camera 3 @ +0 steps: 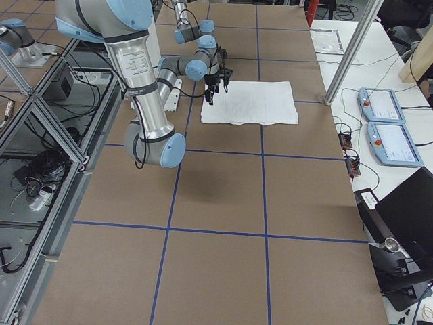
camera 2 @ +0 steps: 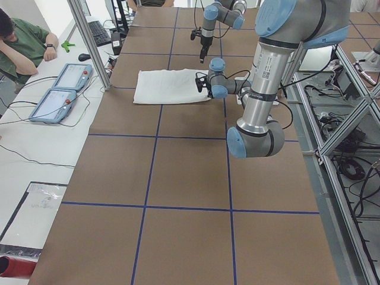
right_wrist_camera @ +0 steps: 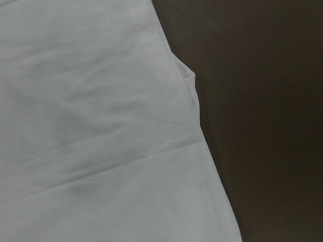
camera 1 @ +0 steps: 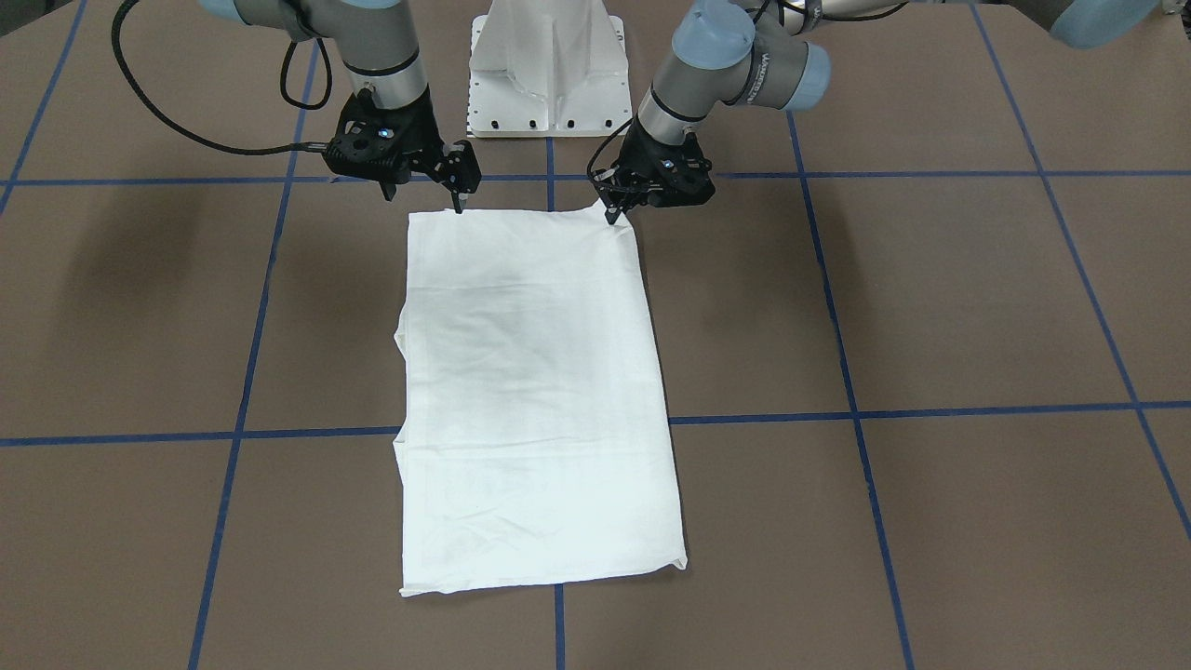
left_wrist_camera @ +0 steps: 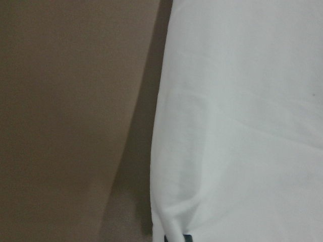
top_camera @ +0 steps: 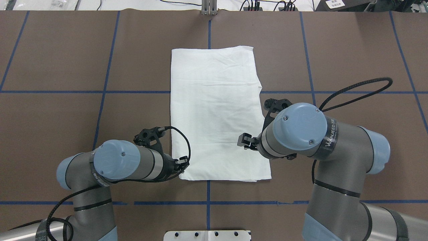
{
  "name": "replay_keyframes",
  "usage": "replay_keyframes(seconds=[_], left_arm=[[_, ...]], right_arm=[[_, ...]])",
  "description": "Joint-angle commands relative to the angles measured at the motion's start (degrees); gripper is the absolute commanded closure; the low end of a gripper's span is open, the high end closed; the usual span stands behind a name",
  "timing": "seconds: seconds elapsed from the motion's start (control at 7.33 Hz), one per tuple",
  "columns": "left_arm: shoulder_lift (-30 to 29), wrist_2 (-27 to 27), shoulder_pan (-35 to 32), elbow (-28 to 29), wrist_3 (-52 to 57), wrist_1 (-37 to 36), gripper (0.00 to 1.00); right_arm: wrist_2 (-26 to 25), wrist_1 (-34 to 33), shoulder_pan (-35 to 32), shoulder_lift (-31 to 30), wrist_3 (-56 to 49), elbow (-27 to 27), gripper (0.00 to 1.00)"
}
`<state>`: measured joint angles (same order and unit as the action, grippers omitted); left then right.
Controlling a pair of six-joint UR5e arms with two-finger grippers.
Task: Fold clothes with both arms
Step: 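Grasp the shirt edges with both grippers, right gripper moving inward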
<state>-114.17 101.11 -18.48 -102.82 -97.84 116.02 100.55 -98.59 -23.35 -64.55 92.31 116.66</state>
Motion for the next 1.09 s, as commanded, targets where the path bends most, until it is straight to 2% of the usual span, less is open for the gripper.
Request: replay_keyframes(seconds=[0.0, 0.55, 0.82, 0.95], left_arm=[[0.09, -0.03, -0.41, -0.01, 0.1, 0.0, 1.0], [0.09, -0.03, -0.77, -0.01, 0.45, 0.0, 1.0], [0.09, -0.03, -0.77, -0.01, 0.45, 0.0, 1.0], [0.09, -0.03, -0.86, -0.01, 0.45, 0.09, 1.0]], right_arm=[[-2.37, 0.07, 2.6, 1.25, 14.5, -3.79, 0.0], [-2.38, -0.02, 5.06, 1.97, 16.59, -8.01, 0.0], [-2.29, 0.07, 6.12, 1.88, 16.33, -8.47, 0.0], [-2.38, 2.85, 6.56, 1.36, 16.67, -8.55, 0.0]])
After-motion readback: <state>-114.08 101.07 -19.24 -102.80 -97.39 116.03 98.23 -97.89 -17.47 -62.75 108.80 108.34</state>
